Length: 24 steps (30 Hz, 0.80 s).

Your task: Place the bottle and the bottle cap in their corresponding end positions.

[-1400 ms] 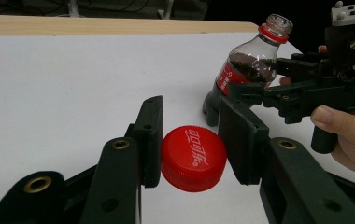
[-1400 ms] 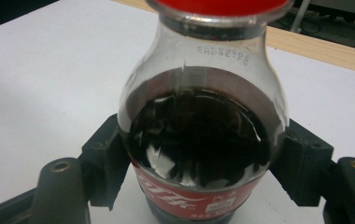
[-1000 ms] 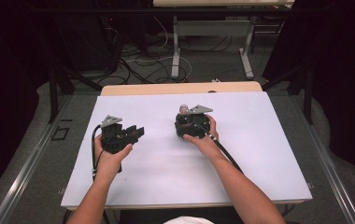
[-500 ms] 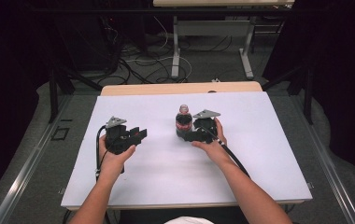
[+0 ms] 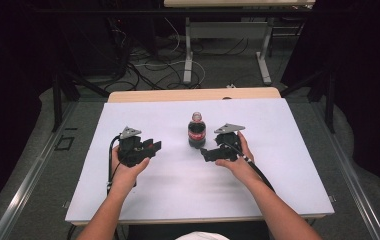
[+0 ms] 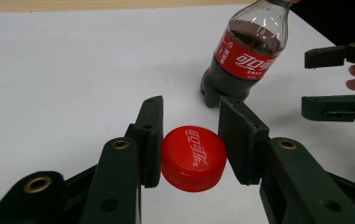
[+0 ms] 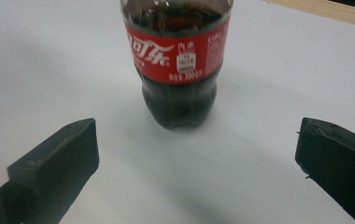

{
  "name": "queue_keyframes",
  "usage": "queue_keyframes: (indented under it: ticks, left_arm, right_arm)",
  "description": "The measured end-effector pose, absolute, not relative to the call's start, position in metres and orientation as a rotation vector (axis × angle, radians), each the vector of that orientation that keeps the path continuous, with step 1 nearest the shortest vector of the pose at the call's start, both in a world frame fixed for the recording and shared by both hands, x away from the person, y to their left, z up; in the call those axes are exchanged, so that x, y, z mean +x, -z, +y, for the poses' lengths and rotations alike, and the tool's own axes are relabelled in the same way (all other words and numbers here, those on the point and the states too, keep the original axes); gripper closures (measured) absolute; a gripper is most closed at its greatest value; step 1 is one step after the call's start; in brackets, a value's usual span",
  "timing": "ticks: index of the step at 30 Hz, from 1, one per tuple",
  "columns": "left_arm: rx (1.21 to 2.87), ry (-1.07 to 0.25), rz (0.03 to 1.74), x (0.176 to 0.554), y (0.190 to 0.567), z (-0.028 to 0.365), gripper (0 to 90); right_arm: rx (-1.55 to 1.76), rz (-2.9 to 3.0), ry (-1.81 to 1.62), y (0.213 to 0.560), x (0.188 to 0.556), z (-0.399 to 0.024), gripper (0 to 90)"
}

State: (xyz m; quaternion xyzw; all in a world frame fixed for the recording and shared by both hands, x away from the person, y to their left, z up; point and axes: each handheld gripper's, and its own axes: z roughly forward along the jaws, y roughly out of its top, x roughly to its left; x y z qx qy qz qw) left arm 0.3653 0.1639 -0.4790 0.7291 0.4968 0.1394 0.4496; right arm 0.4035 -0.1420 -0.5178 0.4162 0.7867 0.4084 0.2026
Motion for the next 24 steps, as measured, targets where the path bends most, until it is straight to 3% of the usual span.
queue_keyframes:
  ticks: [24]
  left_arm:
    - [1.916,-0.33,1.175,0.366,0.494,0.144,61.5]
  right_arm:
    - [1.226,2.123,-1.099,0.525,0.352,-0.206,0.0]
